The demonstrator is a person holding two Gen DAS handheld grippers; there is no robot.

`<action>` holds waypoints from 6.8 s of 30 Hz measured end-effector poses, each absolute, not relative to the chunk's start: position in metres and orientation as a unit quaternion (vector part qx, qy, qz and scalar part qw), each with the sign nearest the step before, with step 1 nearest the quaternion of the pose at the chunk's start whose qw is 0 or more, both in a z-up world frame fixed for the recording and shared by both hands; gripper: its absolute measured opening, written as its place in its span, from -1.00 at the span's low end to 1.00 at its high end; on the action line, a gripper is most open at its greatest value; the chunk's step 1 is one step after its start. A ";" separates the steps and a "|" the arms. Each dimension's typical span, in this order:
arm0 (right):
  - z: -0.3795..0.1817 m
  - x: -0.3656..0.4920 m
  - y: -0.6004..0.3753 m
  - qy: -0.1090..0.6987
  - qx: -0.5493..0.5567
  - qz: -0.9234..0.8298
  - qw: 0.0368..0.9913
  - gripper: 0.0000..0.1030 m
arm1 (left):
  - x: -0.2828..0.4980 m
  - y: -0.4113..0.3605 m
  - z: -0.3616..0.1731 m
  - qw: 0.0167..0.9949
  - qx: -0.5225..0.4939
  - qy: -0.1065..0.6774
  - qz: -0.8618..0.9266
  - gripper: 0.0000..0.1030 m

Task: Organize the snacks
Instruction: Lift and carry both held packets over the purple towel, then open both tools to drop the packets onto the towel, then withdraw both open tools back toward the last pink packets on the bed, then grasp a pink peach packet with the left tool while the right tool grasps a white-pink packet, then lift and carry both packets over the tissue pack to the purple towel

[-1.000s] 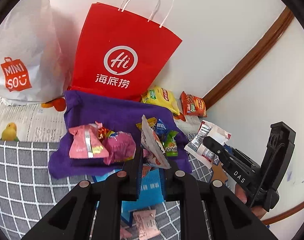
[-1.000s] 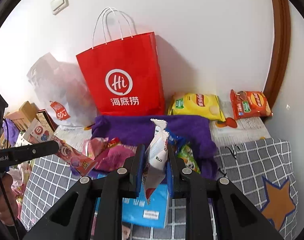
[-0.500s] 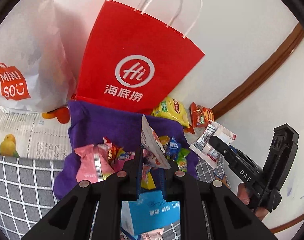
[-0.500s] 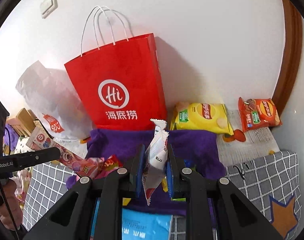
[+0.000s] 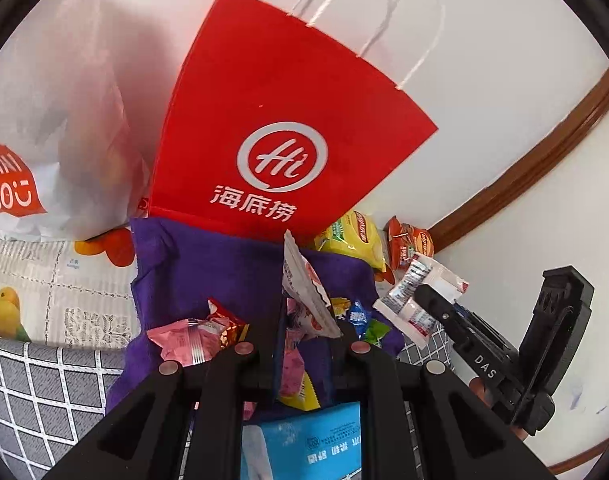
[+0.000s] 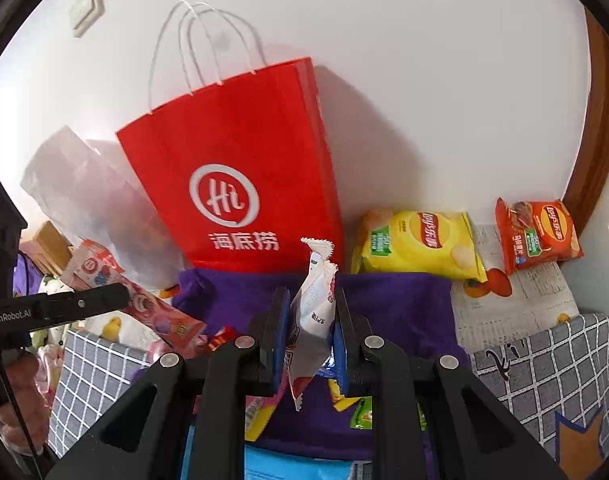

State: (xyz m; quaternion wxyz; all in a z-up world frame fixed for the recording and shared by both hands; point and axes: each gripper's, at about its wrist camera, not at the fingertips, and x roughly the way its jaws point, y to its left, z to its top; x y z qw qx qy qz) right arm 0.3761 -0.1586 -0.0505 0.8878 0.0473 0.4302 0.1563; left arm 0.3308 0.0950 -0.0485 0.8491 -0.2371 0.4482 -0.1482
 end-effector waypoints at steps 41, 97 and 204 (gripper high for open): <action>-0.104 0.383 -0.125 0.528 -0.033 0.186 0.828 -0.37 | 0.368 0.083 -0.113 0.802 -0.265 0.518 -0.137 -0.72; -0.051 0.209 -0.188 0.440 0.009 0.122 0.890 -0.05 | 0.212 0.062 -0.024 0.878 -0.129 0.440 -0.137 0.40; -0.159 0.153 -0.185 0.479 -0.025 0.133 0.867 -0.32 | 0.109 0.043 -0.155 0.875 -0.092 0.468 -0.085 -0.16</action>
